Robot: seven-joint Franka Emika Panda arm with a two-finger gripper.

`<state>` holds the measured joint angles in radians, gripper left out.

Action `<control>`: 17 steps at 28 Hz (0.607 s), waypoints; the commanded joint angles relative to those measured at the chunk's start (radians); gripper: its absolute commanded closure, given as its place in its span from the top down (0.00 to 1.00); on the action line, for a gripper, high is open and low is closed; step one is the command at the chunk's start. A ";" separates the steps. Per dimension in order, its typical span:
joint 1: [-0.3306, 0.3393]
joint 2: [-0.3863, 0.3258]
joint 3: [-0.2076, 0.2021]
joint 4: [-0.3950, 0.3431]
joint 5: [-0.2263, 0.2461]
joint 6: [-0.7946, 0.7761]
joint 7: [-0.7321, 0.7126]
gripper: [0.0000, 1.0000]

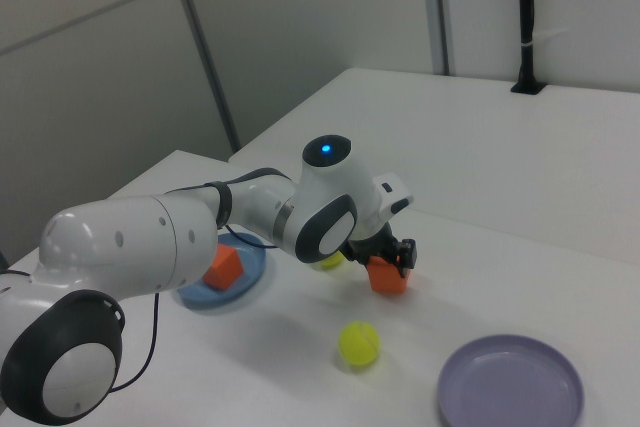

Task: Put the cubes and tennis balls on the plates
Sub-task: 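Carry the second cube and stack it on the first cube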

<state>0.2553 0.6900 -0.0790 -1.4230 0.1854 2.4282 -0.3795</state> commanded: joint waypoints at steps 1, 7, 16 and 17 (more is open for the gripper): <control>0.009 -0.045 -0.004 0.016 0.031 0.002 0.022 0.00; 0.039 -0.203 0.002 -0.028 0.031 -0.148 0.057 0.00; 0.147 -0.282 0.051 -0.048 -0.116 -0.282 0.390 0.00; 0.150 -0.285 0.070 -0.057 -0.145 -0.281 0.431 0.00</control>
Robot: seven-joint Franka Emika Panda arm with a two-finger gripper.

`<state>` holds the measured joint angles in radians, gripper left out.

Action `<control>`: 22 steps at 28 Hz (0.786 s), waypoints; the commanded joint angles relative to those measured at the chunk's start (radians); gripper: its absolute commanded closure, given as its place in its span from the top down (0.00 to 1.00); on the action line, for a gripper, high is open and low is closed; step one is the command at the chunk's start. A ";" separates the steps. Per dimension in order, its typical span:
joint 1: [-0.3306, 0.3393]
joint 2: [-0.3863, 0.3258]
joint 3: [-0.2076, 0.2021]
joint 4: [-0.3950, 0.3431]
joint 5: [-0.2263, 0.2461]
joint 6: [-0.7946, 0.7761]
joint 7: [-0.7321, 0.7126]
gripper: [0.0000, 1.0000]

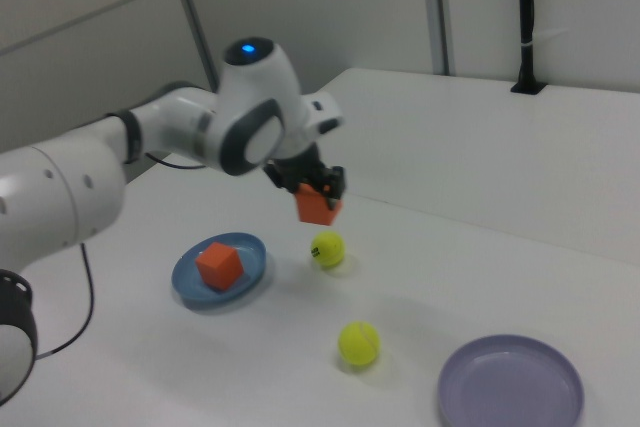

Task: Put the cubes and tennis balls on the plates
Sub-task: 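Carry the second cube and stack it on the first cube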

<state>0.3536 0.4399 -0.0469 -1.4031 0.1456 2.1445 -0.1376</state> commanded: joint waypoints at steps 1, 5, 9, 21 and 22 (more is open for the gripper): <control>0.051 -0.036 0.085 -0.089 -0.154 0.003 0.260 0.00; 0.051 -0.036 0.145 -0.105 -0.218 0.003 0.377 0.00; 0.053 -0.036 0.215 -0.142 -0.287 0.008 0.475 0.00; 0.053 -0.035 0.300 -0.185 -0.385 0.020 0.635 0.00; 0.053 -0.035 0.300 -0.186 -0.385 0.022 0.635 0.00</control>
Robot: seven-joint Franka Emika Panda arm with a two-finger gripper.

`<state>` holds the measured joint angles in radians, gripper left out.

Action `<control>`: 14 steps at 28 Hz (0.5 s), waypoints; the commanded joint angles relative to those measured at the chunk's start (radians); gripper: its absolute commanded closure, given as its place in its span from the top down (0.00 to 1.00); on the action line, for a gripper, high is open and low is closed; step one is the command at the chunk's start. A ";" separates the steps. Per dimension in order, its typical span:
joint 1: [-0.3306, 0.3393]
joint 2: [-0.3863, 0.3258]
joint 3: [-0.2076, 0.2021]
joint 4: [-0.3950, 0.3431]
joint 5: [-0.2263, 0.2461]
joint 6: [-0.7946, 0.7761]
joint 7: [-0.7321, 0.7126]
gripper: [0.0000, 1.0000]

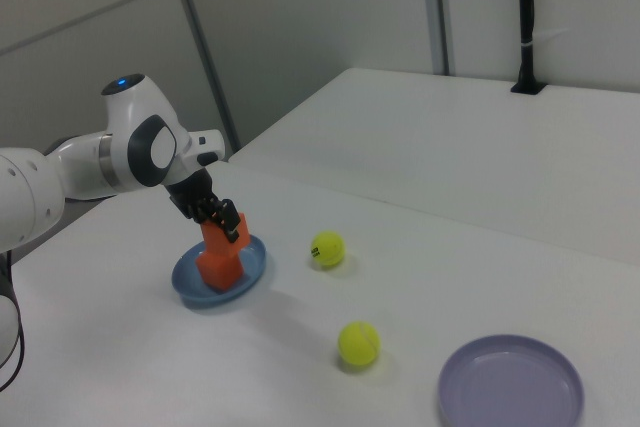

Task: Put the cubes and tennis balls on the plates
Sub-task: 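Carry the second cube and stack it on the first cube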

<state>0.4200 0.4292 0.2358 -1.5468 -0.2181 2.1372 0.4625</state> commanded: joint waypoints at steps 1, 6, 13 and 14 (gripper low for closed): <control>-0.014 -0.024 0.017 -0.042 -0.020 0.030 0.034 0.00; -0.010 -0.018 0.031 -0.044 -0.023 0.041 0.048 0.00; -0.010 -0.007 0.056 -0.070 -0.105 0.096 0.125 0.00; -0.010 -0.004 0.057 -0.076 -0.116 0.104 0.133 0.00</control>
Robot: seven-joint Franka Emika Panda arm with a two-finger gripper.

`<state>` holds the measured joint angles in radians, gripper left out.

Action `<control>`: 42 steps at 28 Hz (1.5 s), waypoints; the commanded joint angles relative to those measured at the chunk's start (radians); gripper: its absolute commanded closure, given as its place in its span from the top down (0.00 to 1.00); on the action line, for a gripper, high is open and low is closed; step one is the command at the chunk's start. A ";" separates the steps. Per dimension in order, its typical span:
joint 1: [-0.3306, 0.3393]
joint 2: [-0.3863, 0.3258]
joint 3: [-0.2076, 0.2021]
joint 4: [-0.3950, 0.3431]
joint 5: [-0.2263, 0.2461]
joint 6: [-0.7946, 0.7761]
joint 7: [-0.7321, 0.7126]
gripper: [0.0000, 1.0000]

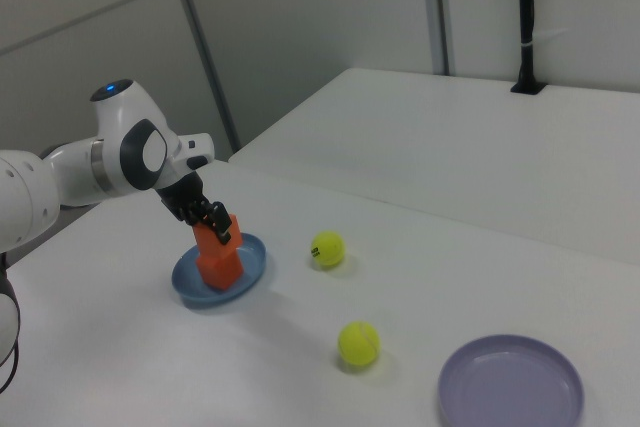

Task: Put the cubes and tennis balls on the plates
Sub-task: 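Release the cube and move down onto the nearby tennis ball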

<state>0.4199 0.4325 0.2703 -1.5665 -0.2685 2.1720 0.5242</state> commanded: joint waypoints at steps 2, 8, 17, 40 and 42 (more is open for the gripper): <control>-0.010 0.003 0.023 -0.058 -0.078 0.083 0.079 0.00; -0.010 0.006 0.024 -0.058 -0.078 0.088 0.080 0.00; -0.010 0.014 0.041 -0.069 -0.078 0.078 0.068 1.00; -0.118 -0.051 0.006 0.056 0.063 0.078 0.059 1.00; -0.118 -0.044 -0.022 0.056 0.061 0.081 0.048 1.00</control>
<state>0.3133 0.3814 0.2980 -1.5076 -0.2257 2.2325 0.5815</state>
